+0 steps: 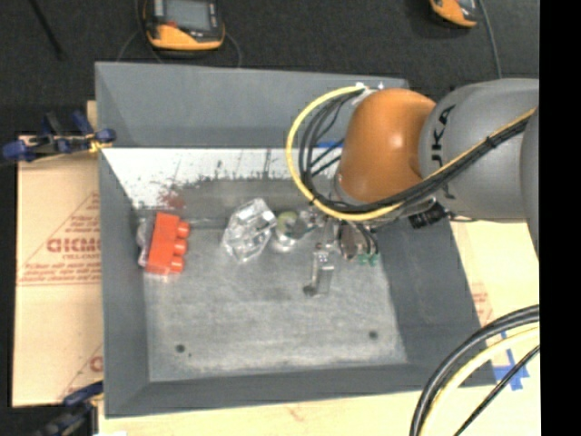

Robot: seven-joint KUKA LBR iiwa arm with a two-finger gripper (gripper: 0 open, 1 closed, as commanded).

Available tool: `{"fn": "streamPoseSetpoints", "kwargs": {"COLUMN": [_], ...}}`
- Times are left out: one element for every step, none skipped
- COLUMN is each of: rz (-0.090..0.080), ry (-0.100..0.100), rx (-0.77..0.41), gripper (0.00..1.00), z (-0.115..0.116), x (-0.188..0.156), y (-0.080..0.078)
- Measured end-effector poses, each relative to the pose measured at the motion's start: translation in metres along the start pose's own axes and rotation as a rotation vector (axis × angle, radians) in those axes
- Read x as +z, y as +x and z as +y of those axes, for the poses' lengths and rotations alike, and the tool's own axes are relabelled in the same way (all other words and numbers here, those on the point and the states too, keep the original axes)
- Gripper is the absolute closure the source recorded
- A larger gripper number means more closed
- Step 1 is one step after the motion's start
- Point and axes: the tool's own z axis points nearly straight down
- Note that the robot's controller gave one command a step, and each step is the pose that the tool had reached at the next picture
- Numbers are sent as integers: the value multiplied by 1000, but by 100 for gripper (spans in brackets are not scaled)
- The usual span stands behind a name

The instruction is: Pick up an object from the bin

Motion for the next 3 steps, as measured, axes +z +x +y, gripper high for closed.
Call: {"fn": "streamPoseSetpoints", "kwargs": {"rz": [-1,3,0], "ry": [2,1,-1], "rx": [-166,-355,-352], "gripper": [0,0,100], "z": [11,20,20], "x": [25,85,83], "y": [-55,-69,-70]}}
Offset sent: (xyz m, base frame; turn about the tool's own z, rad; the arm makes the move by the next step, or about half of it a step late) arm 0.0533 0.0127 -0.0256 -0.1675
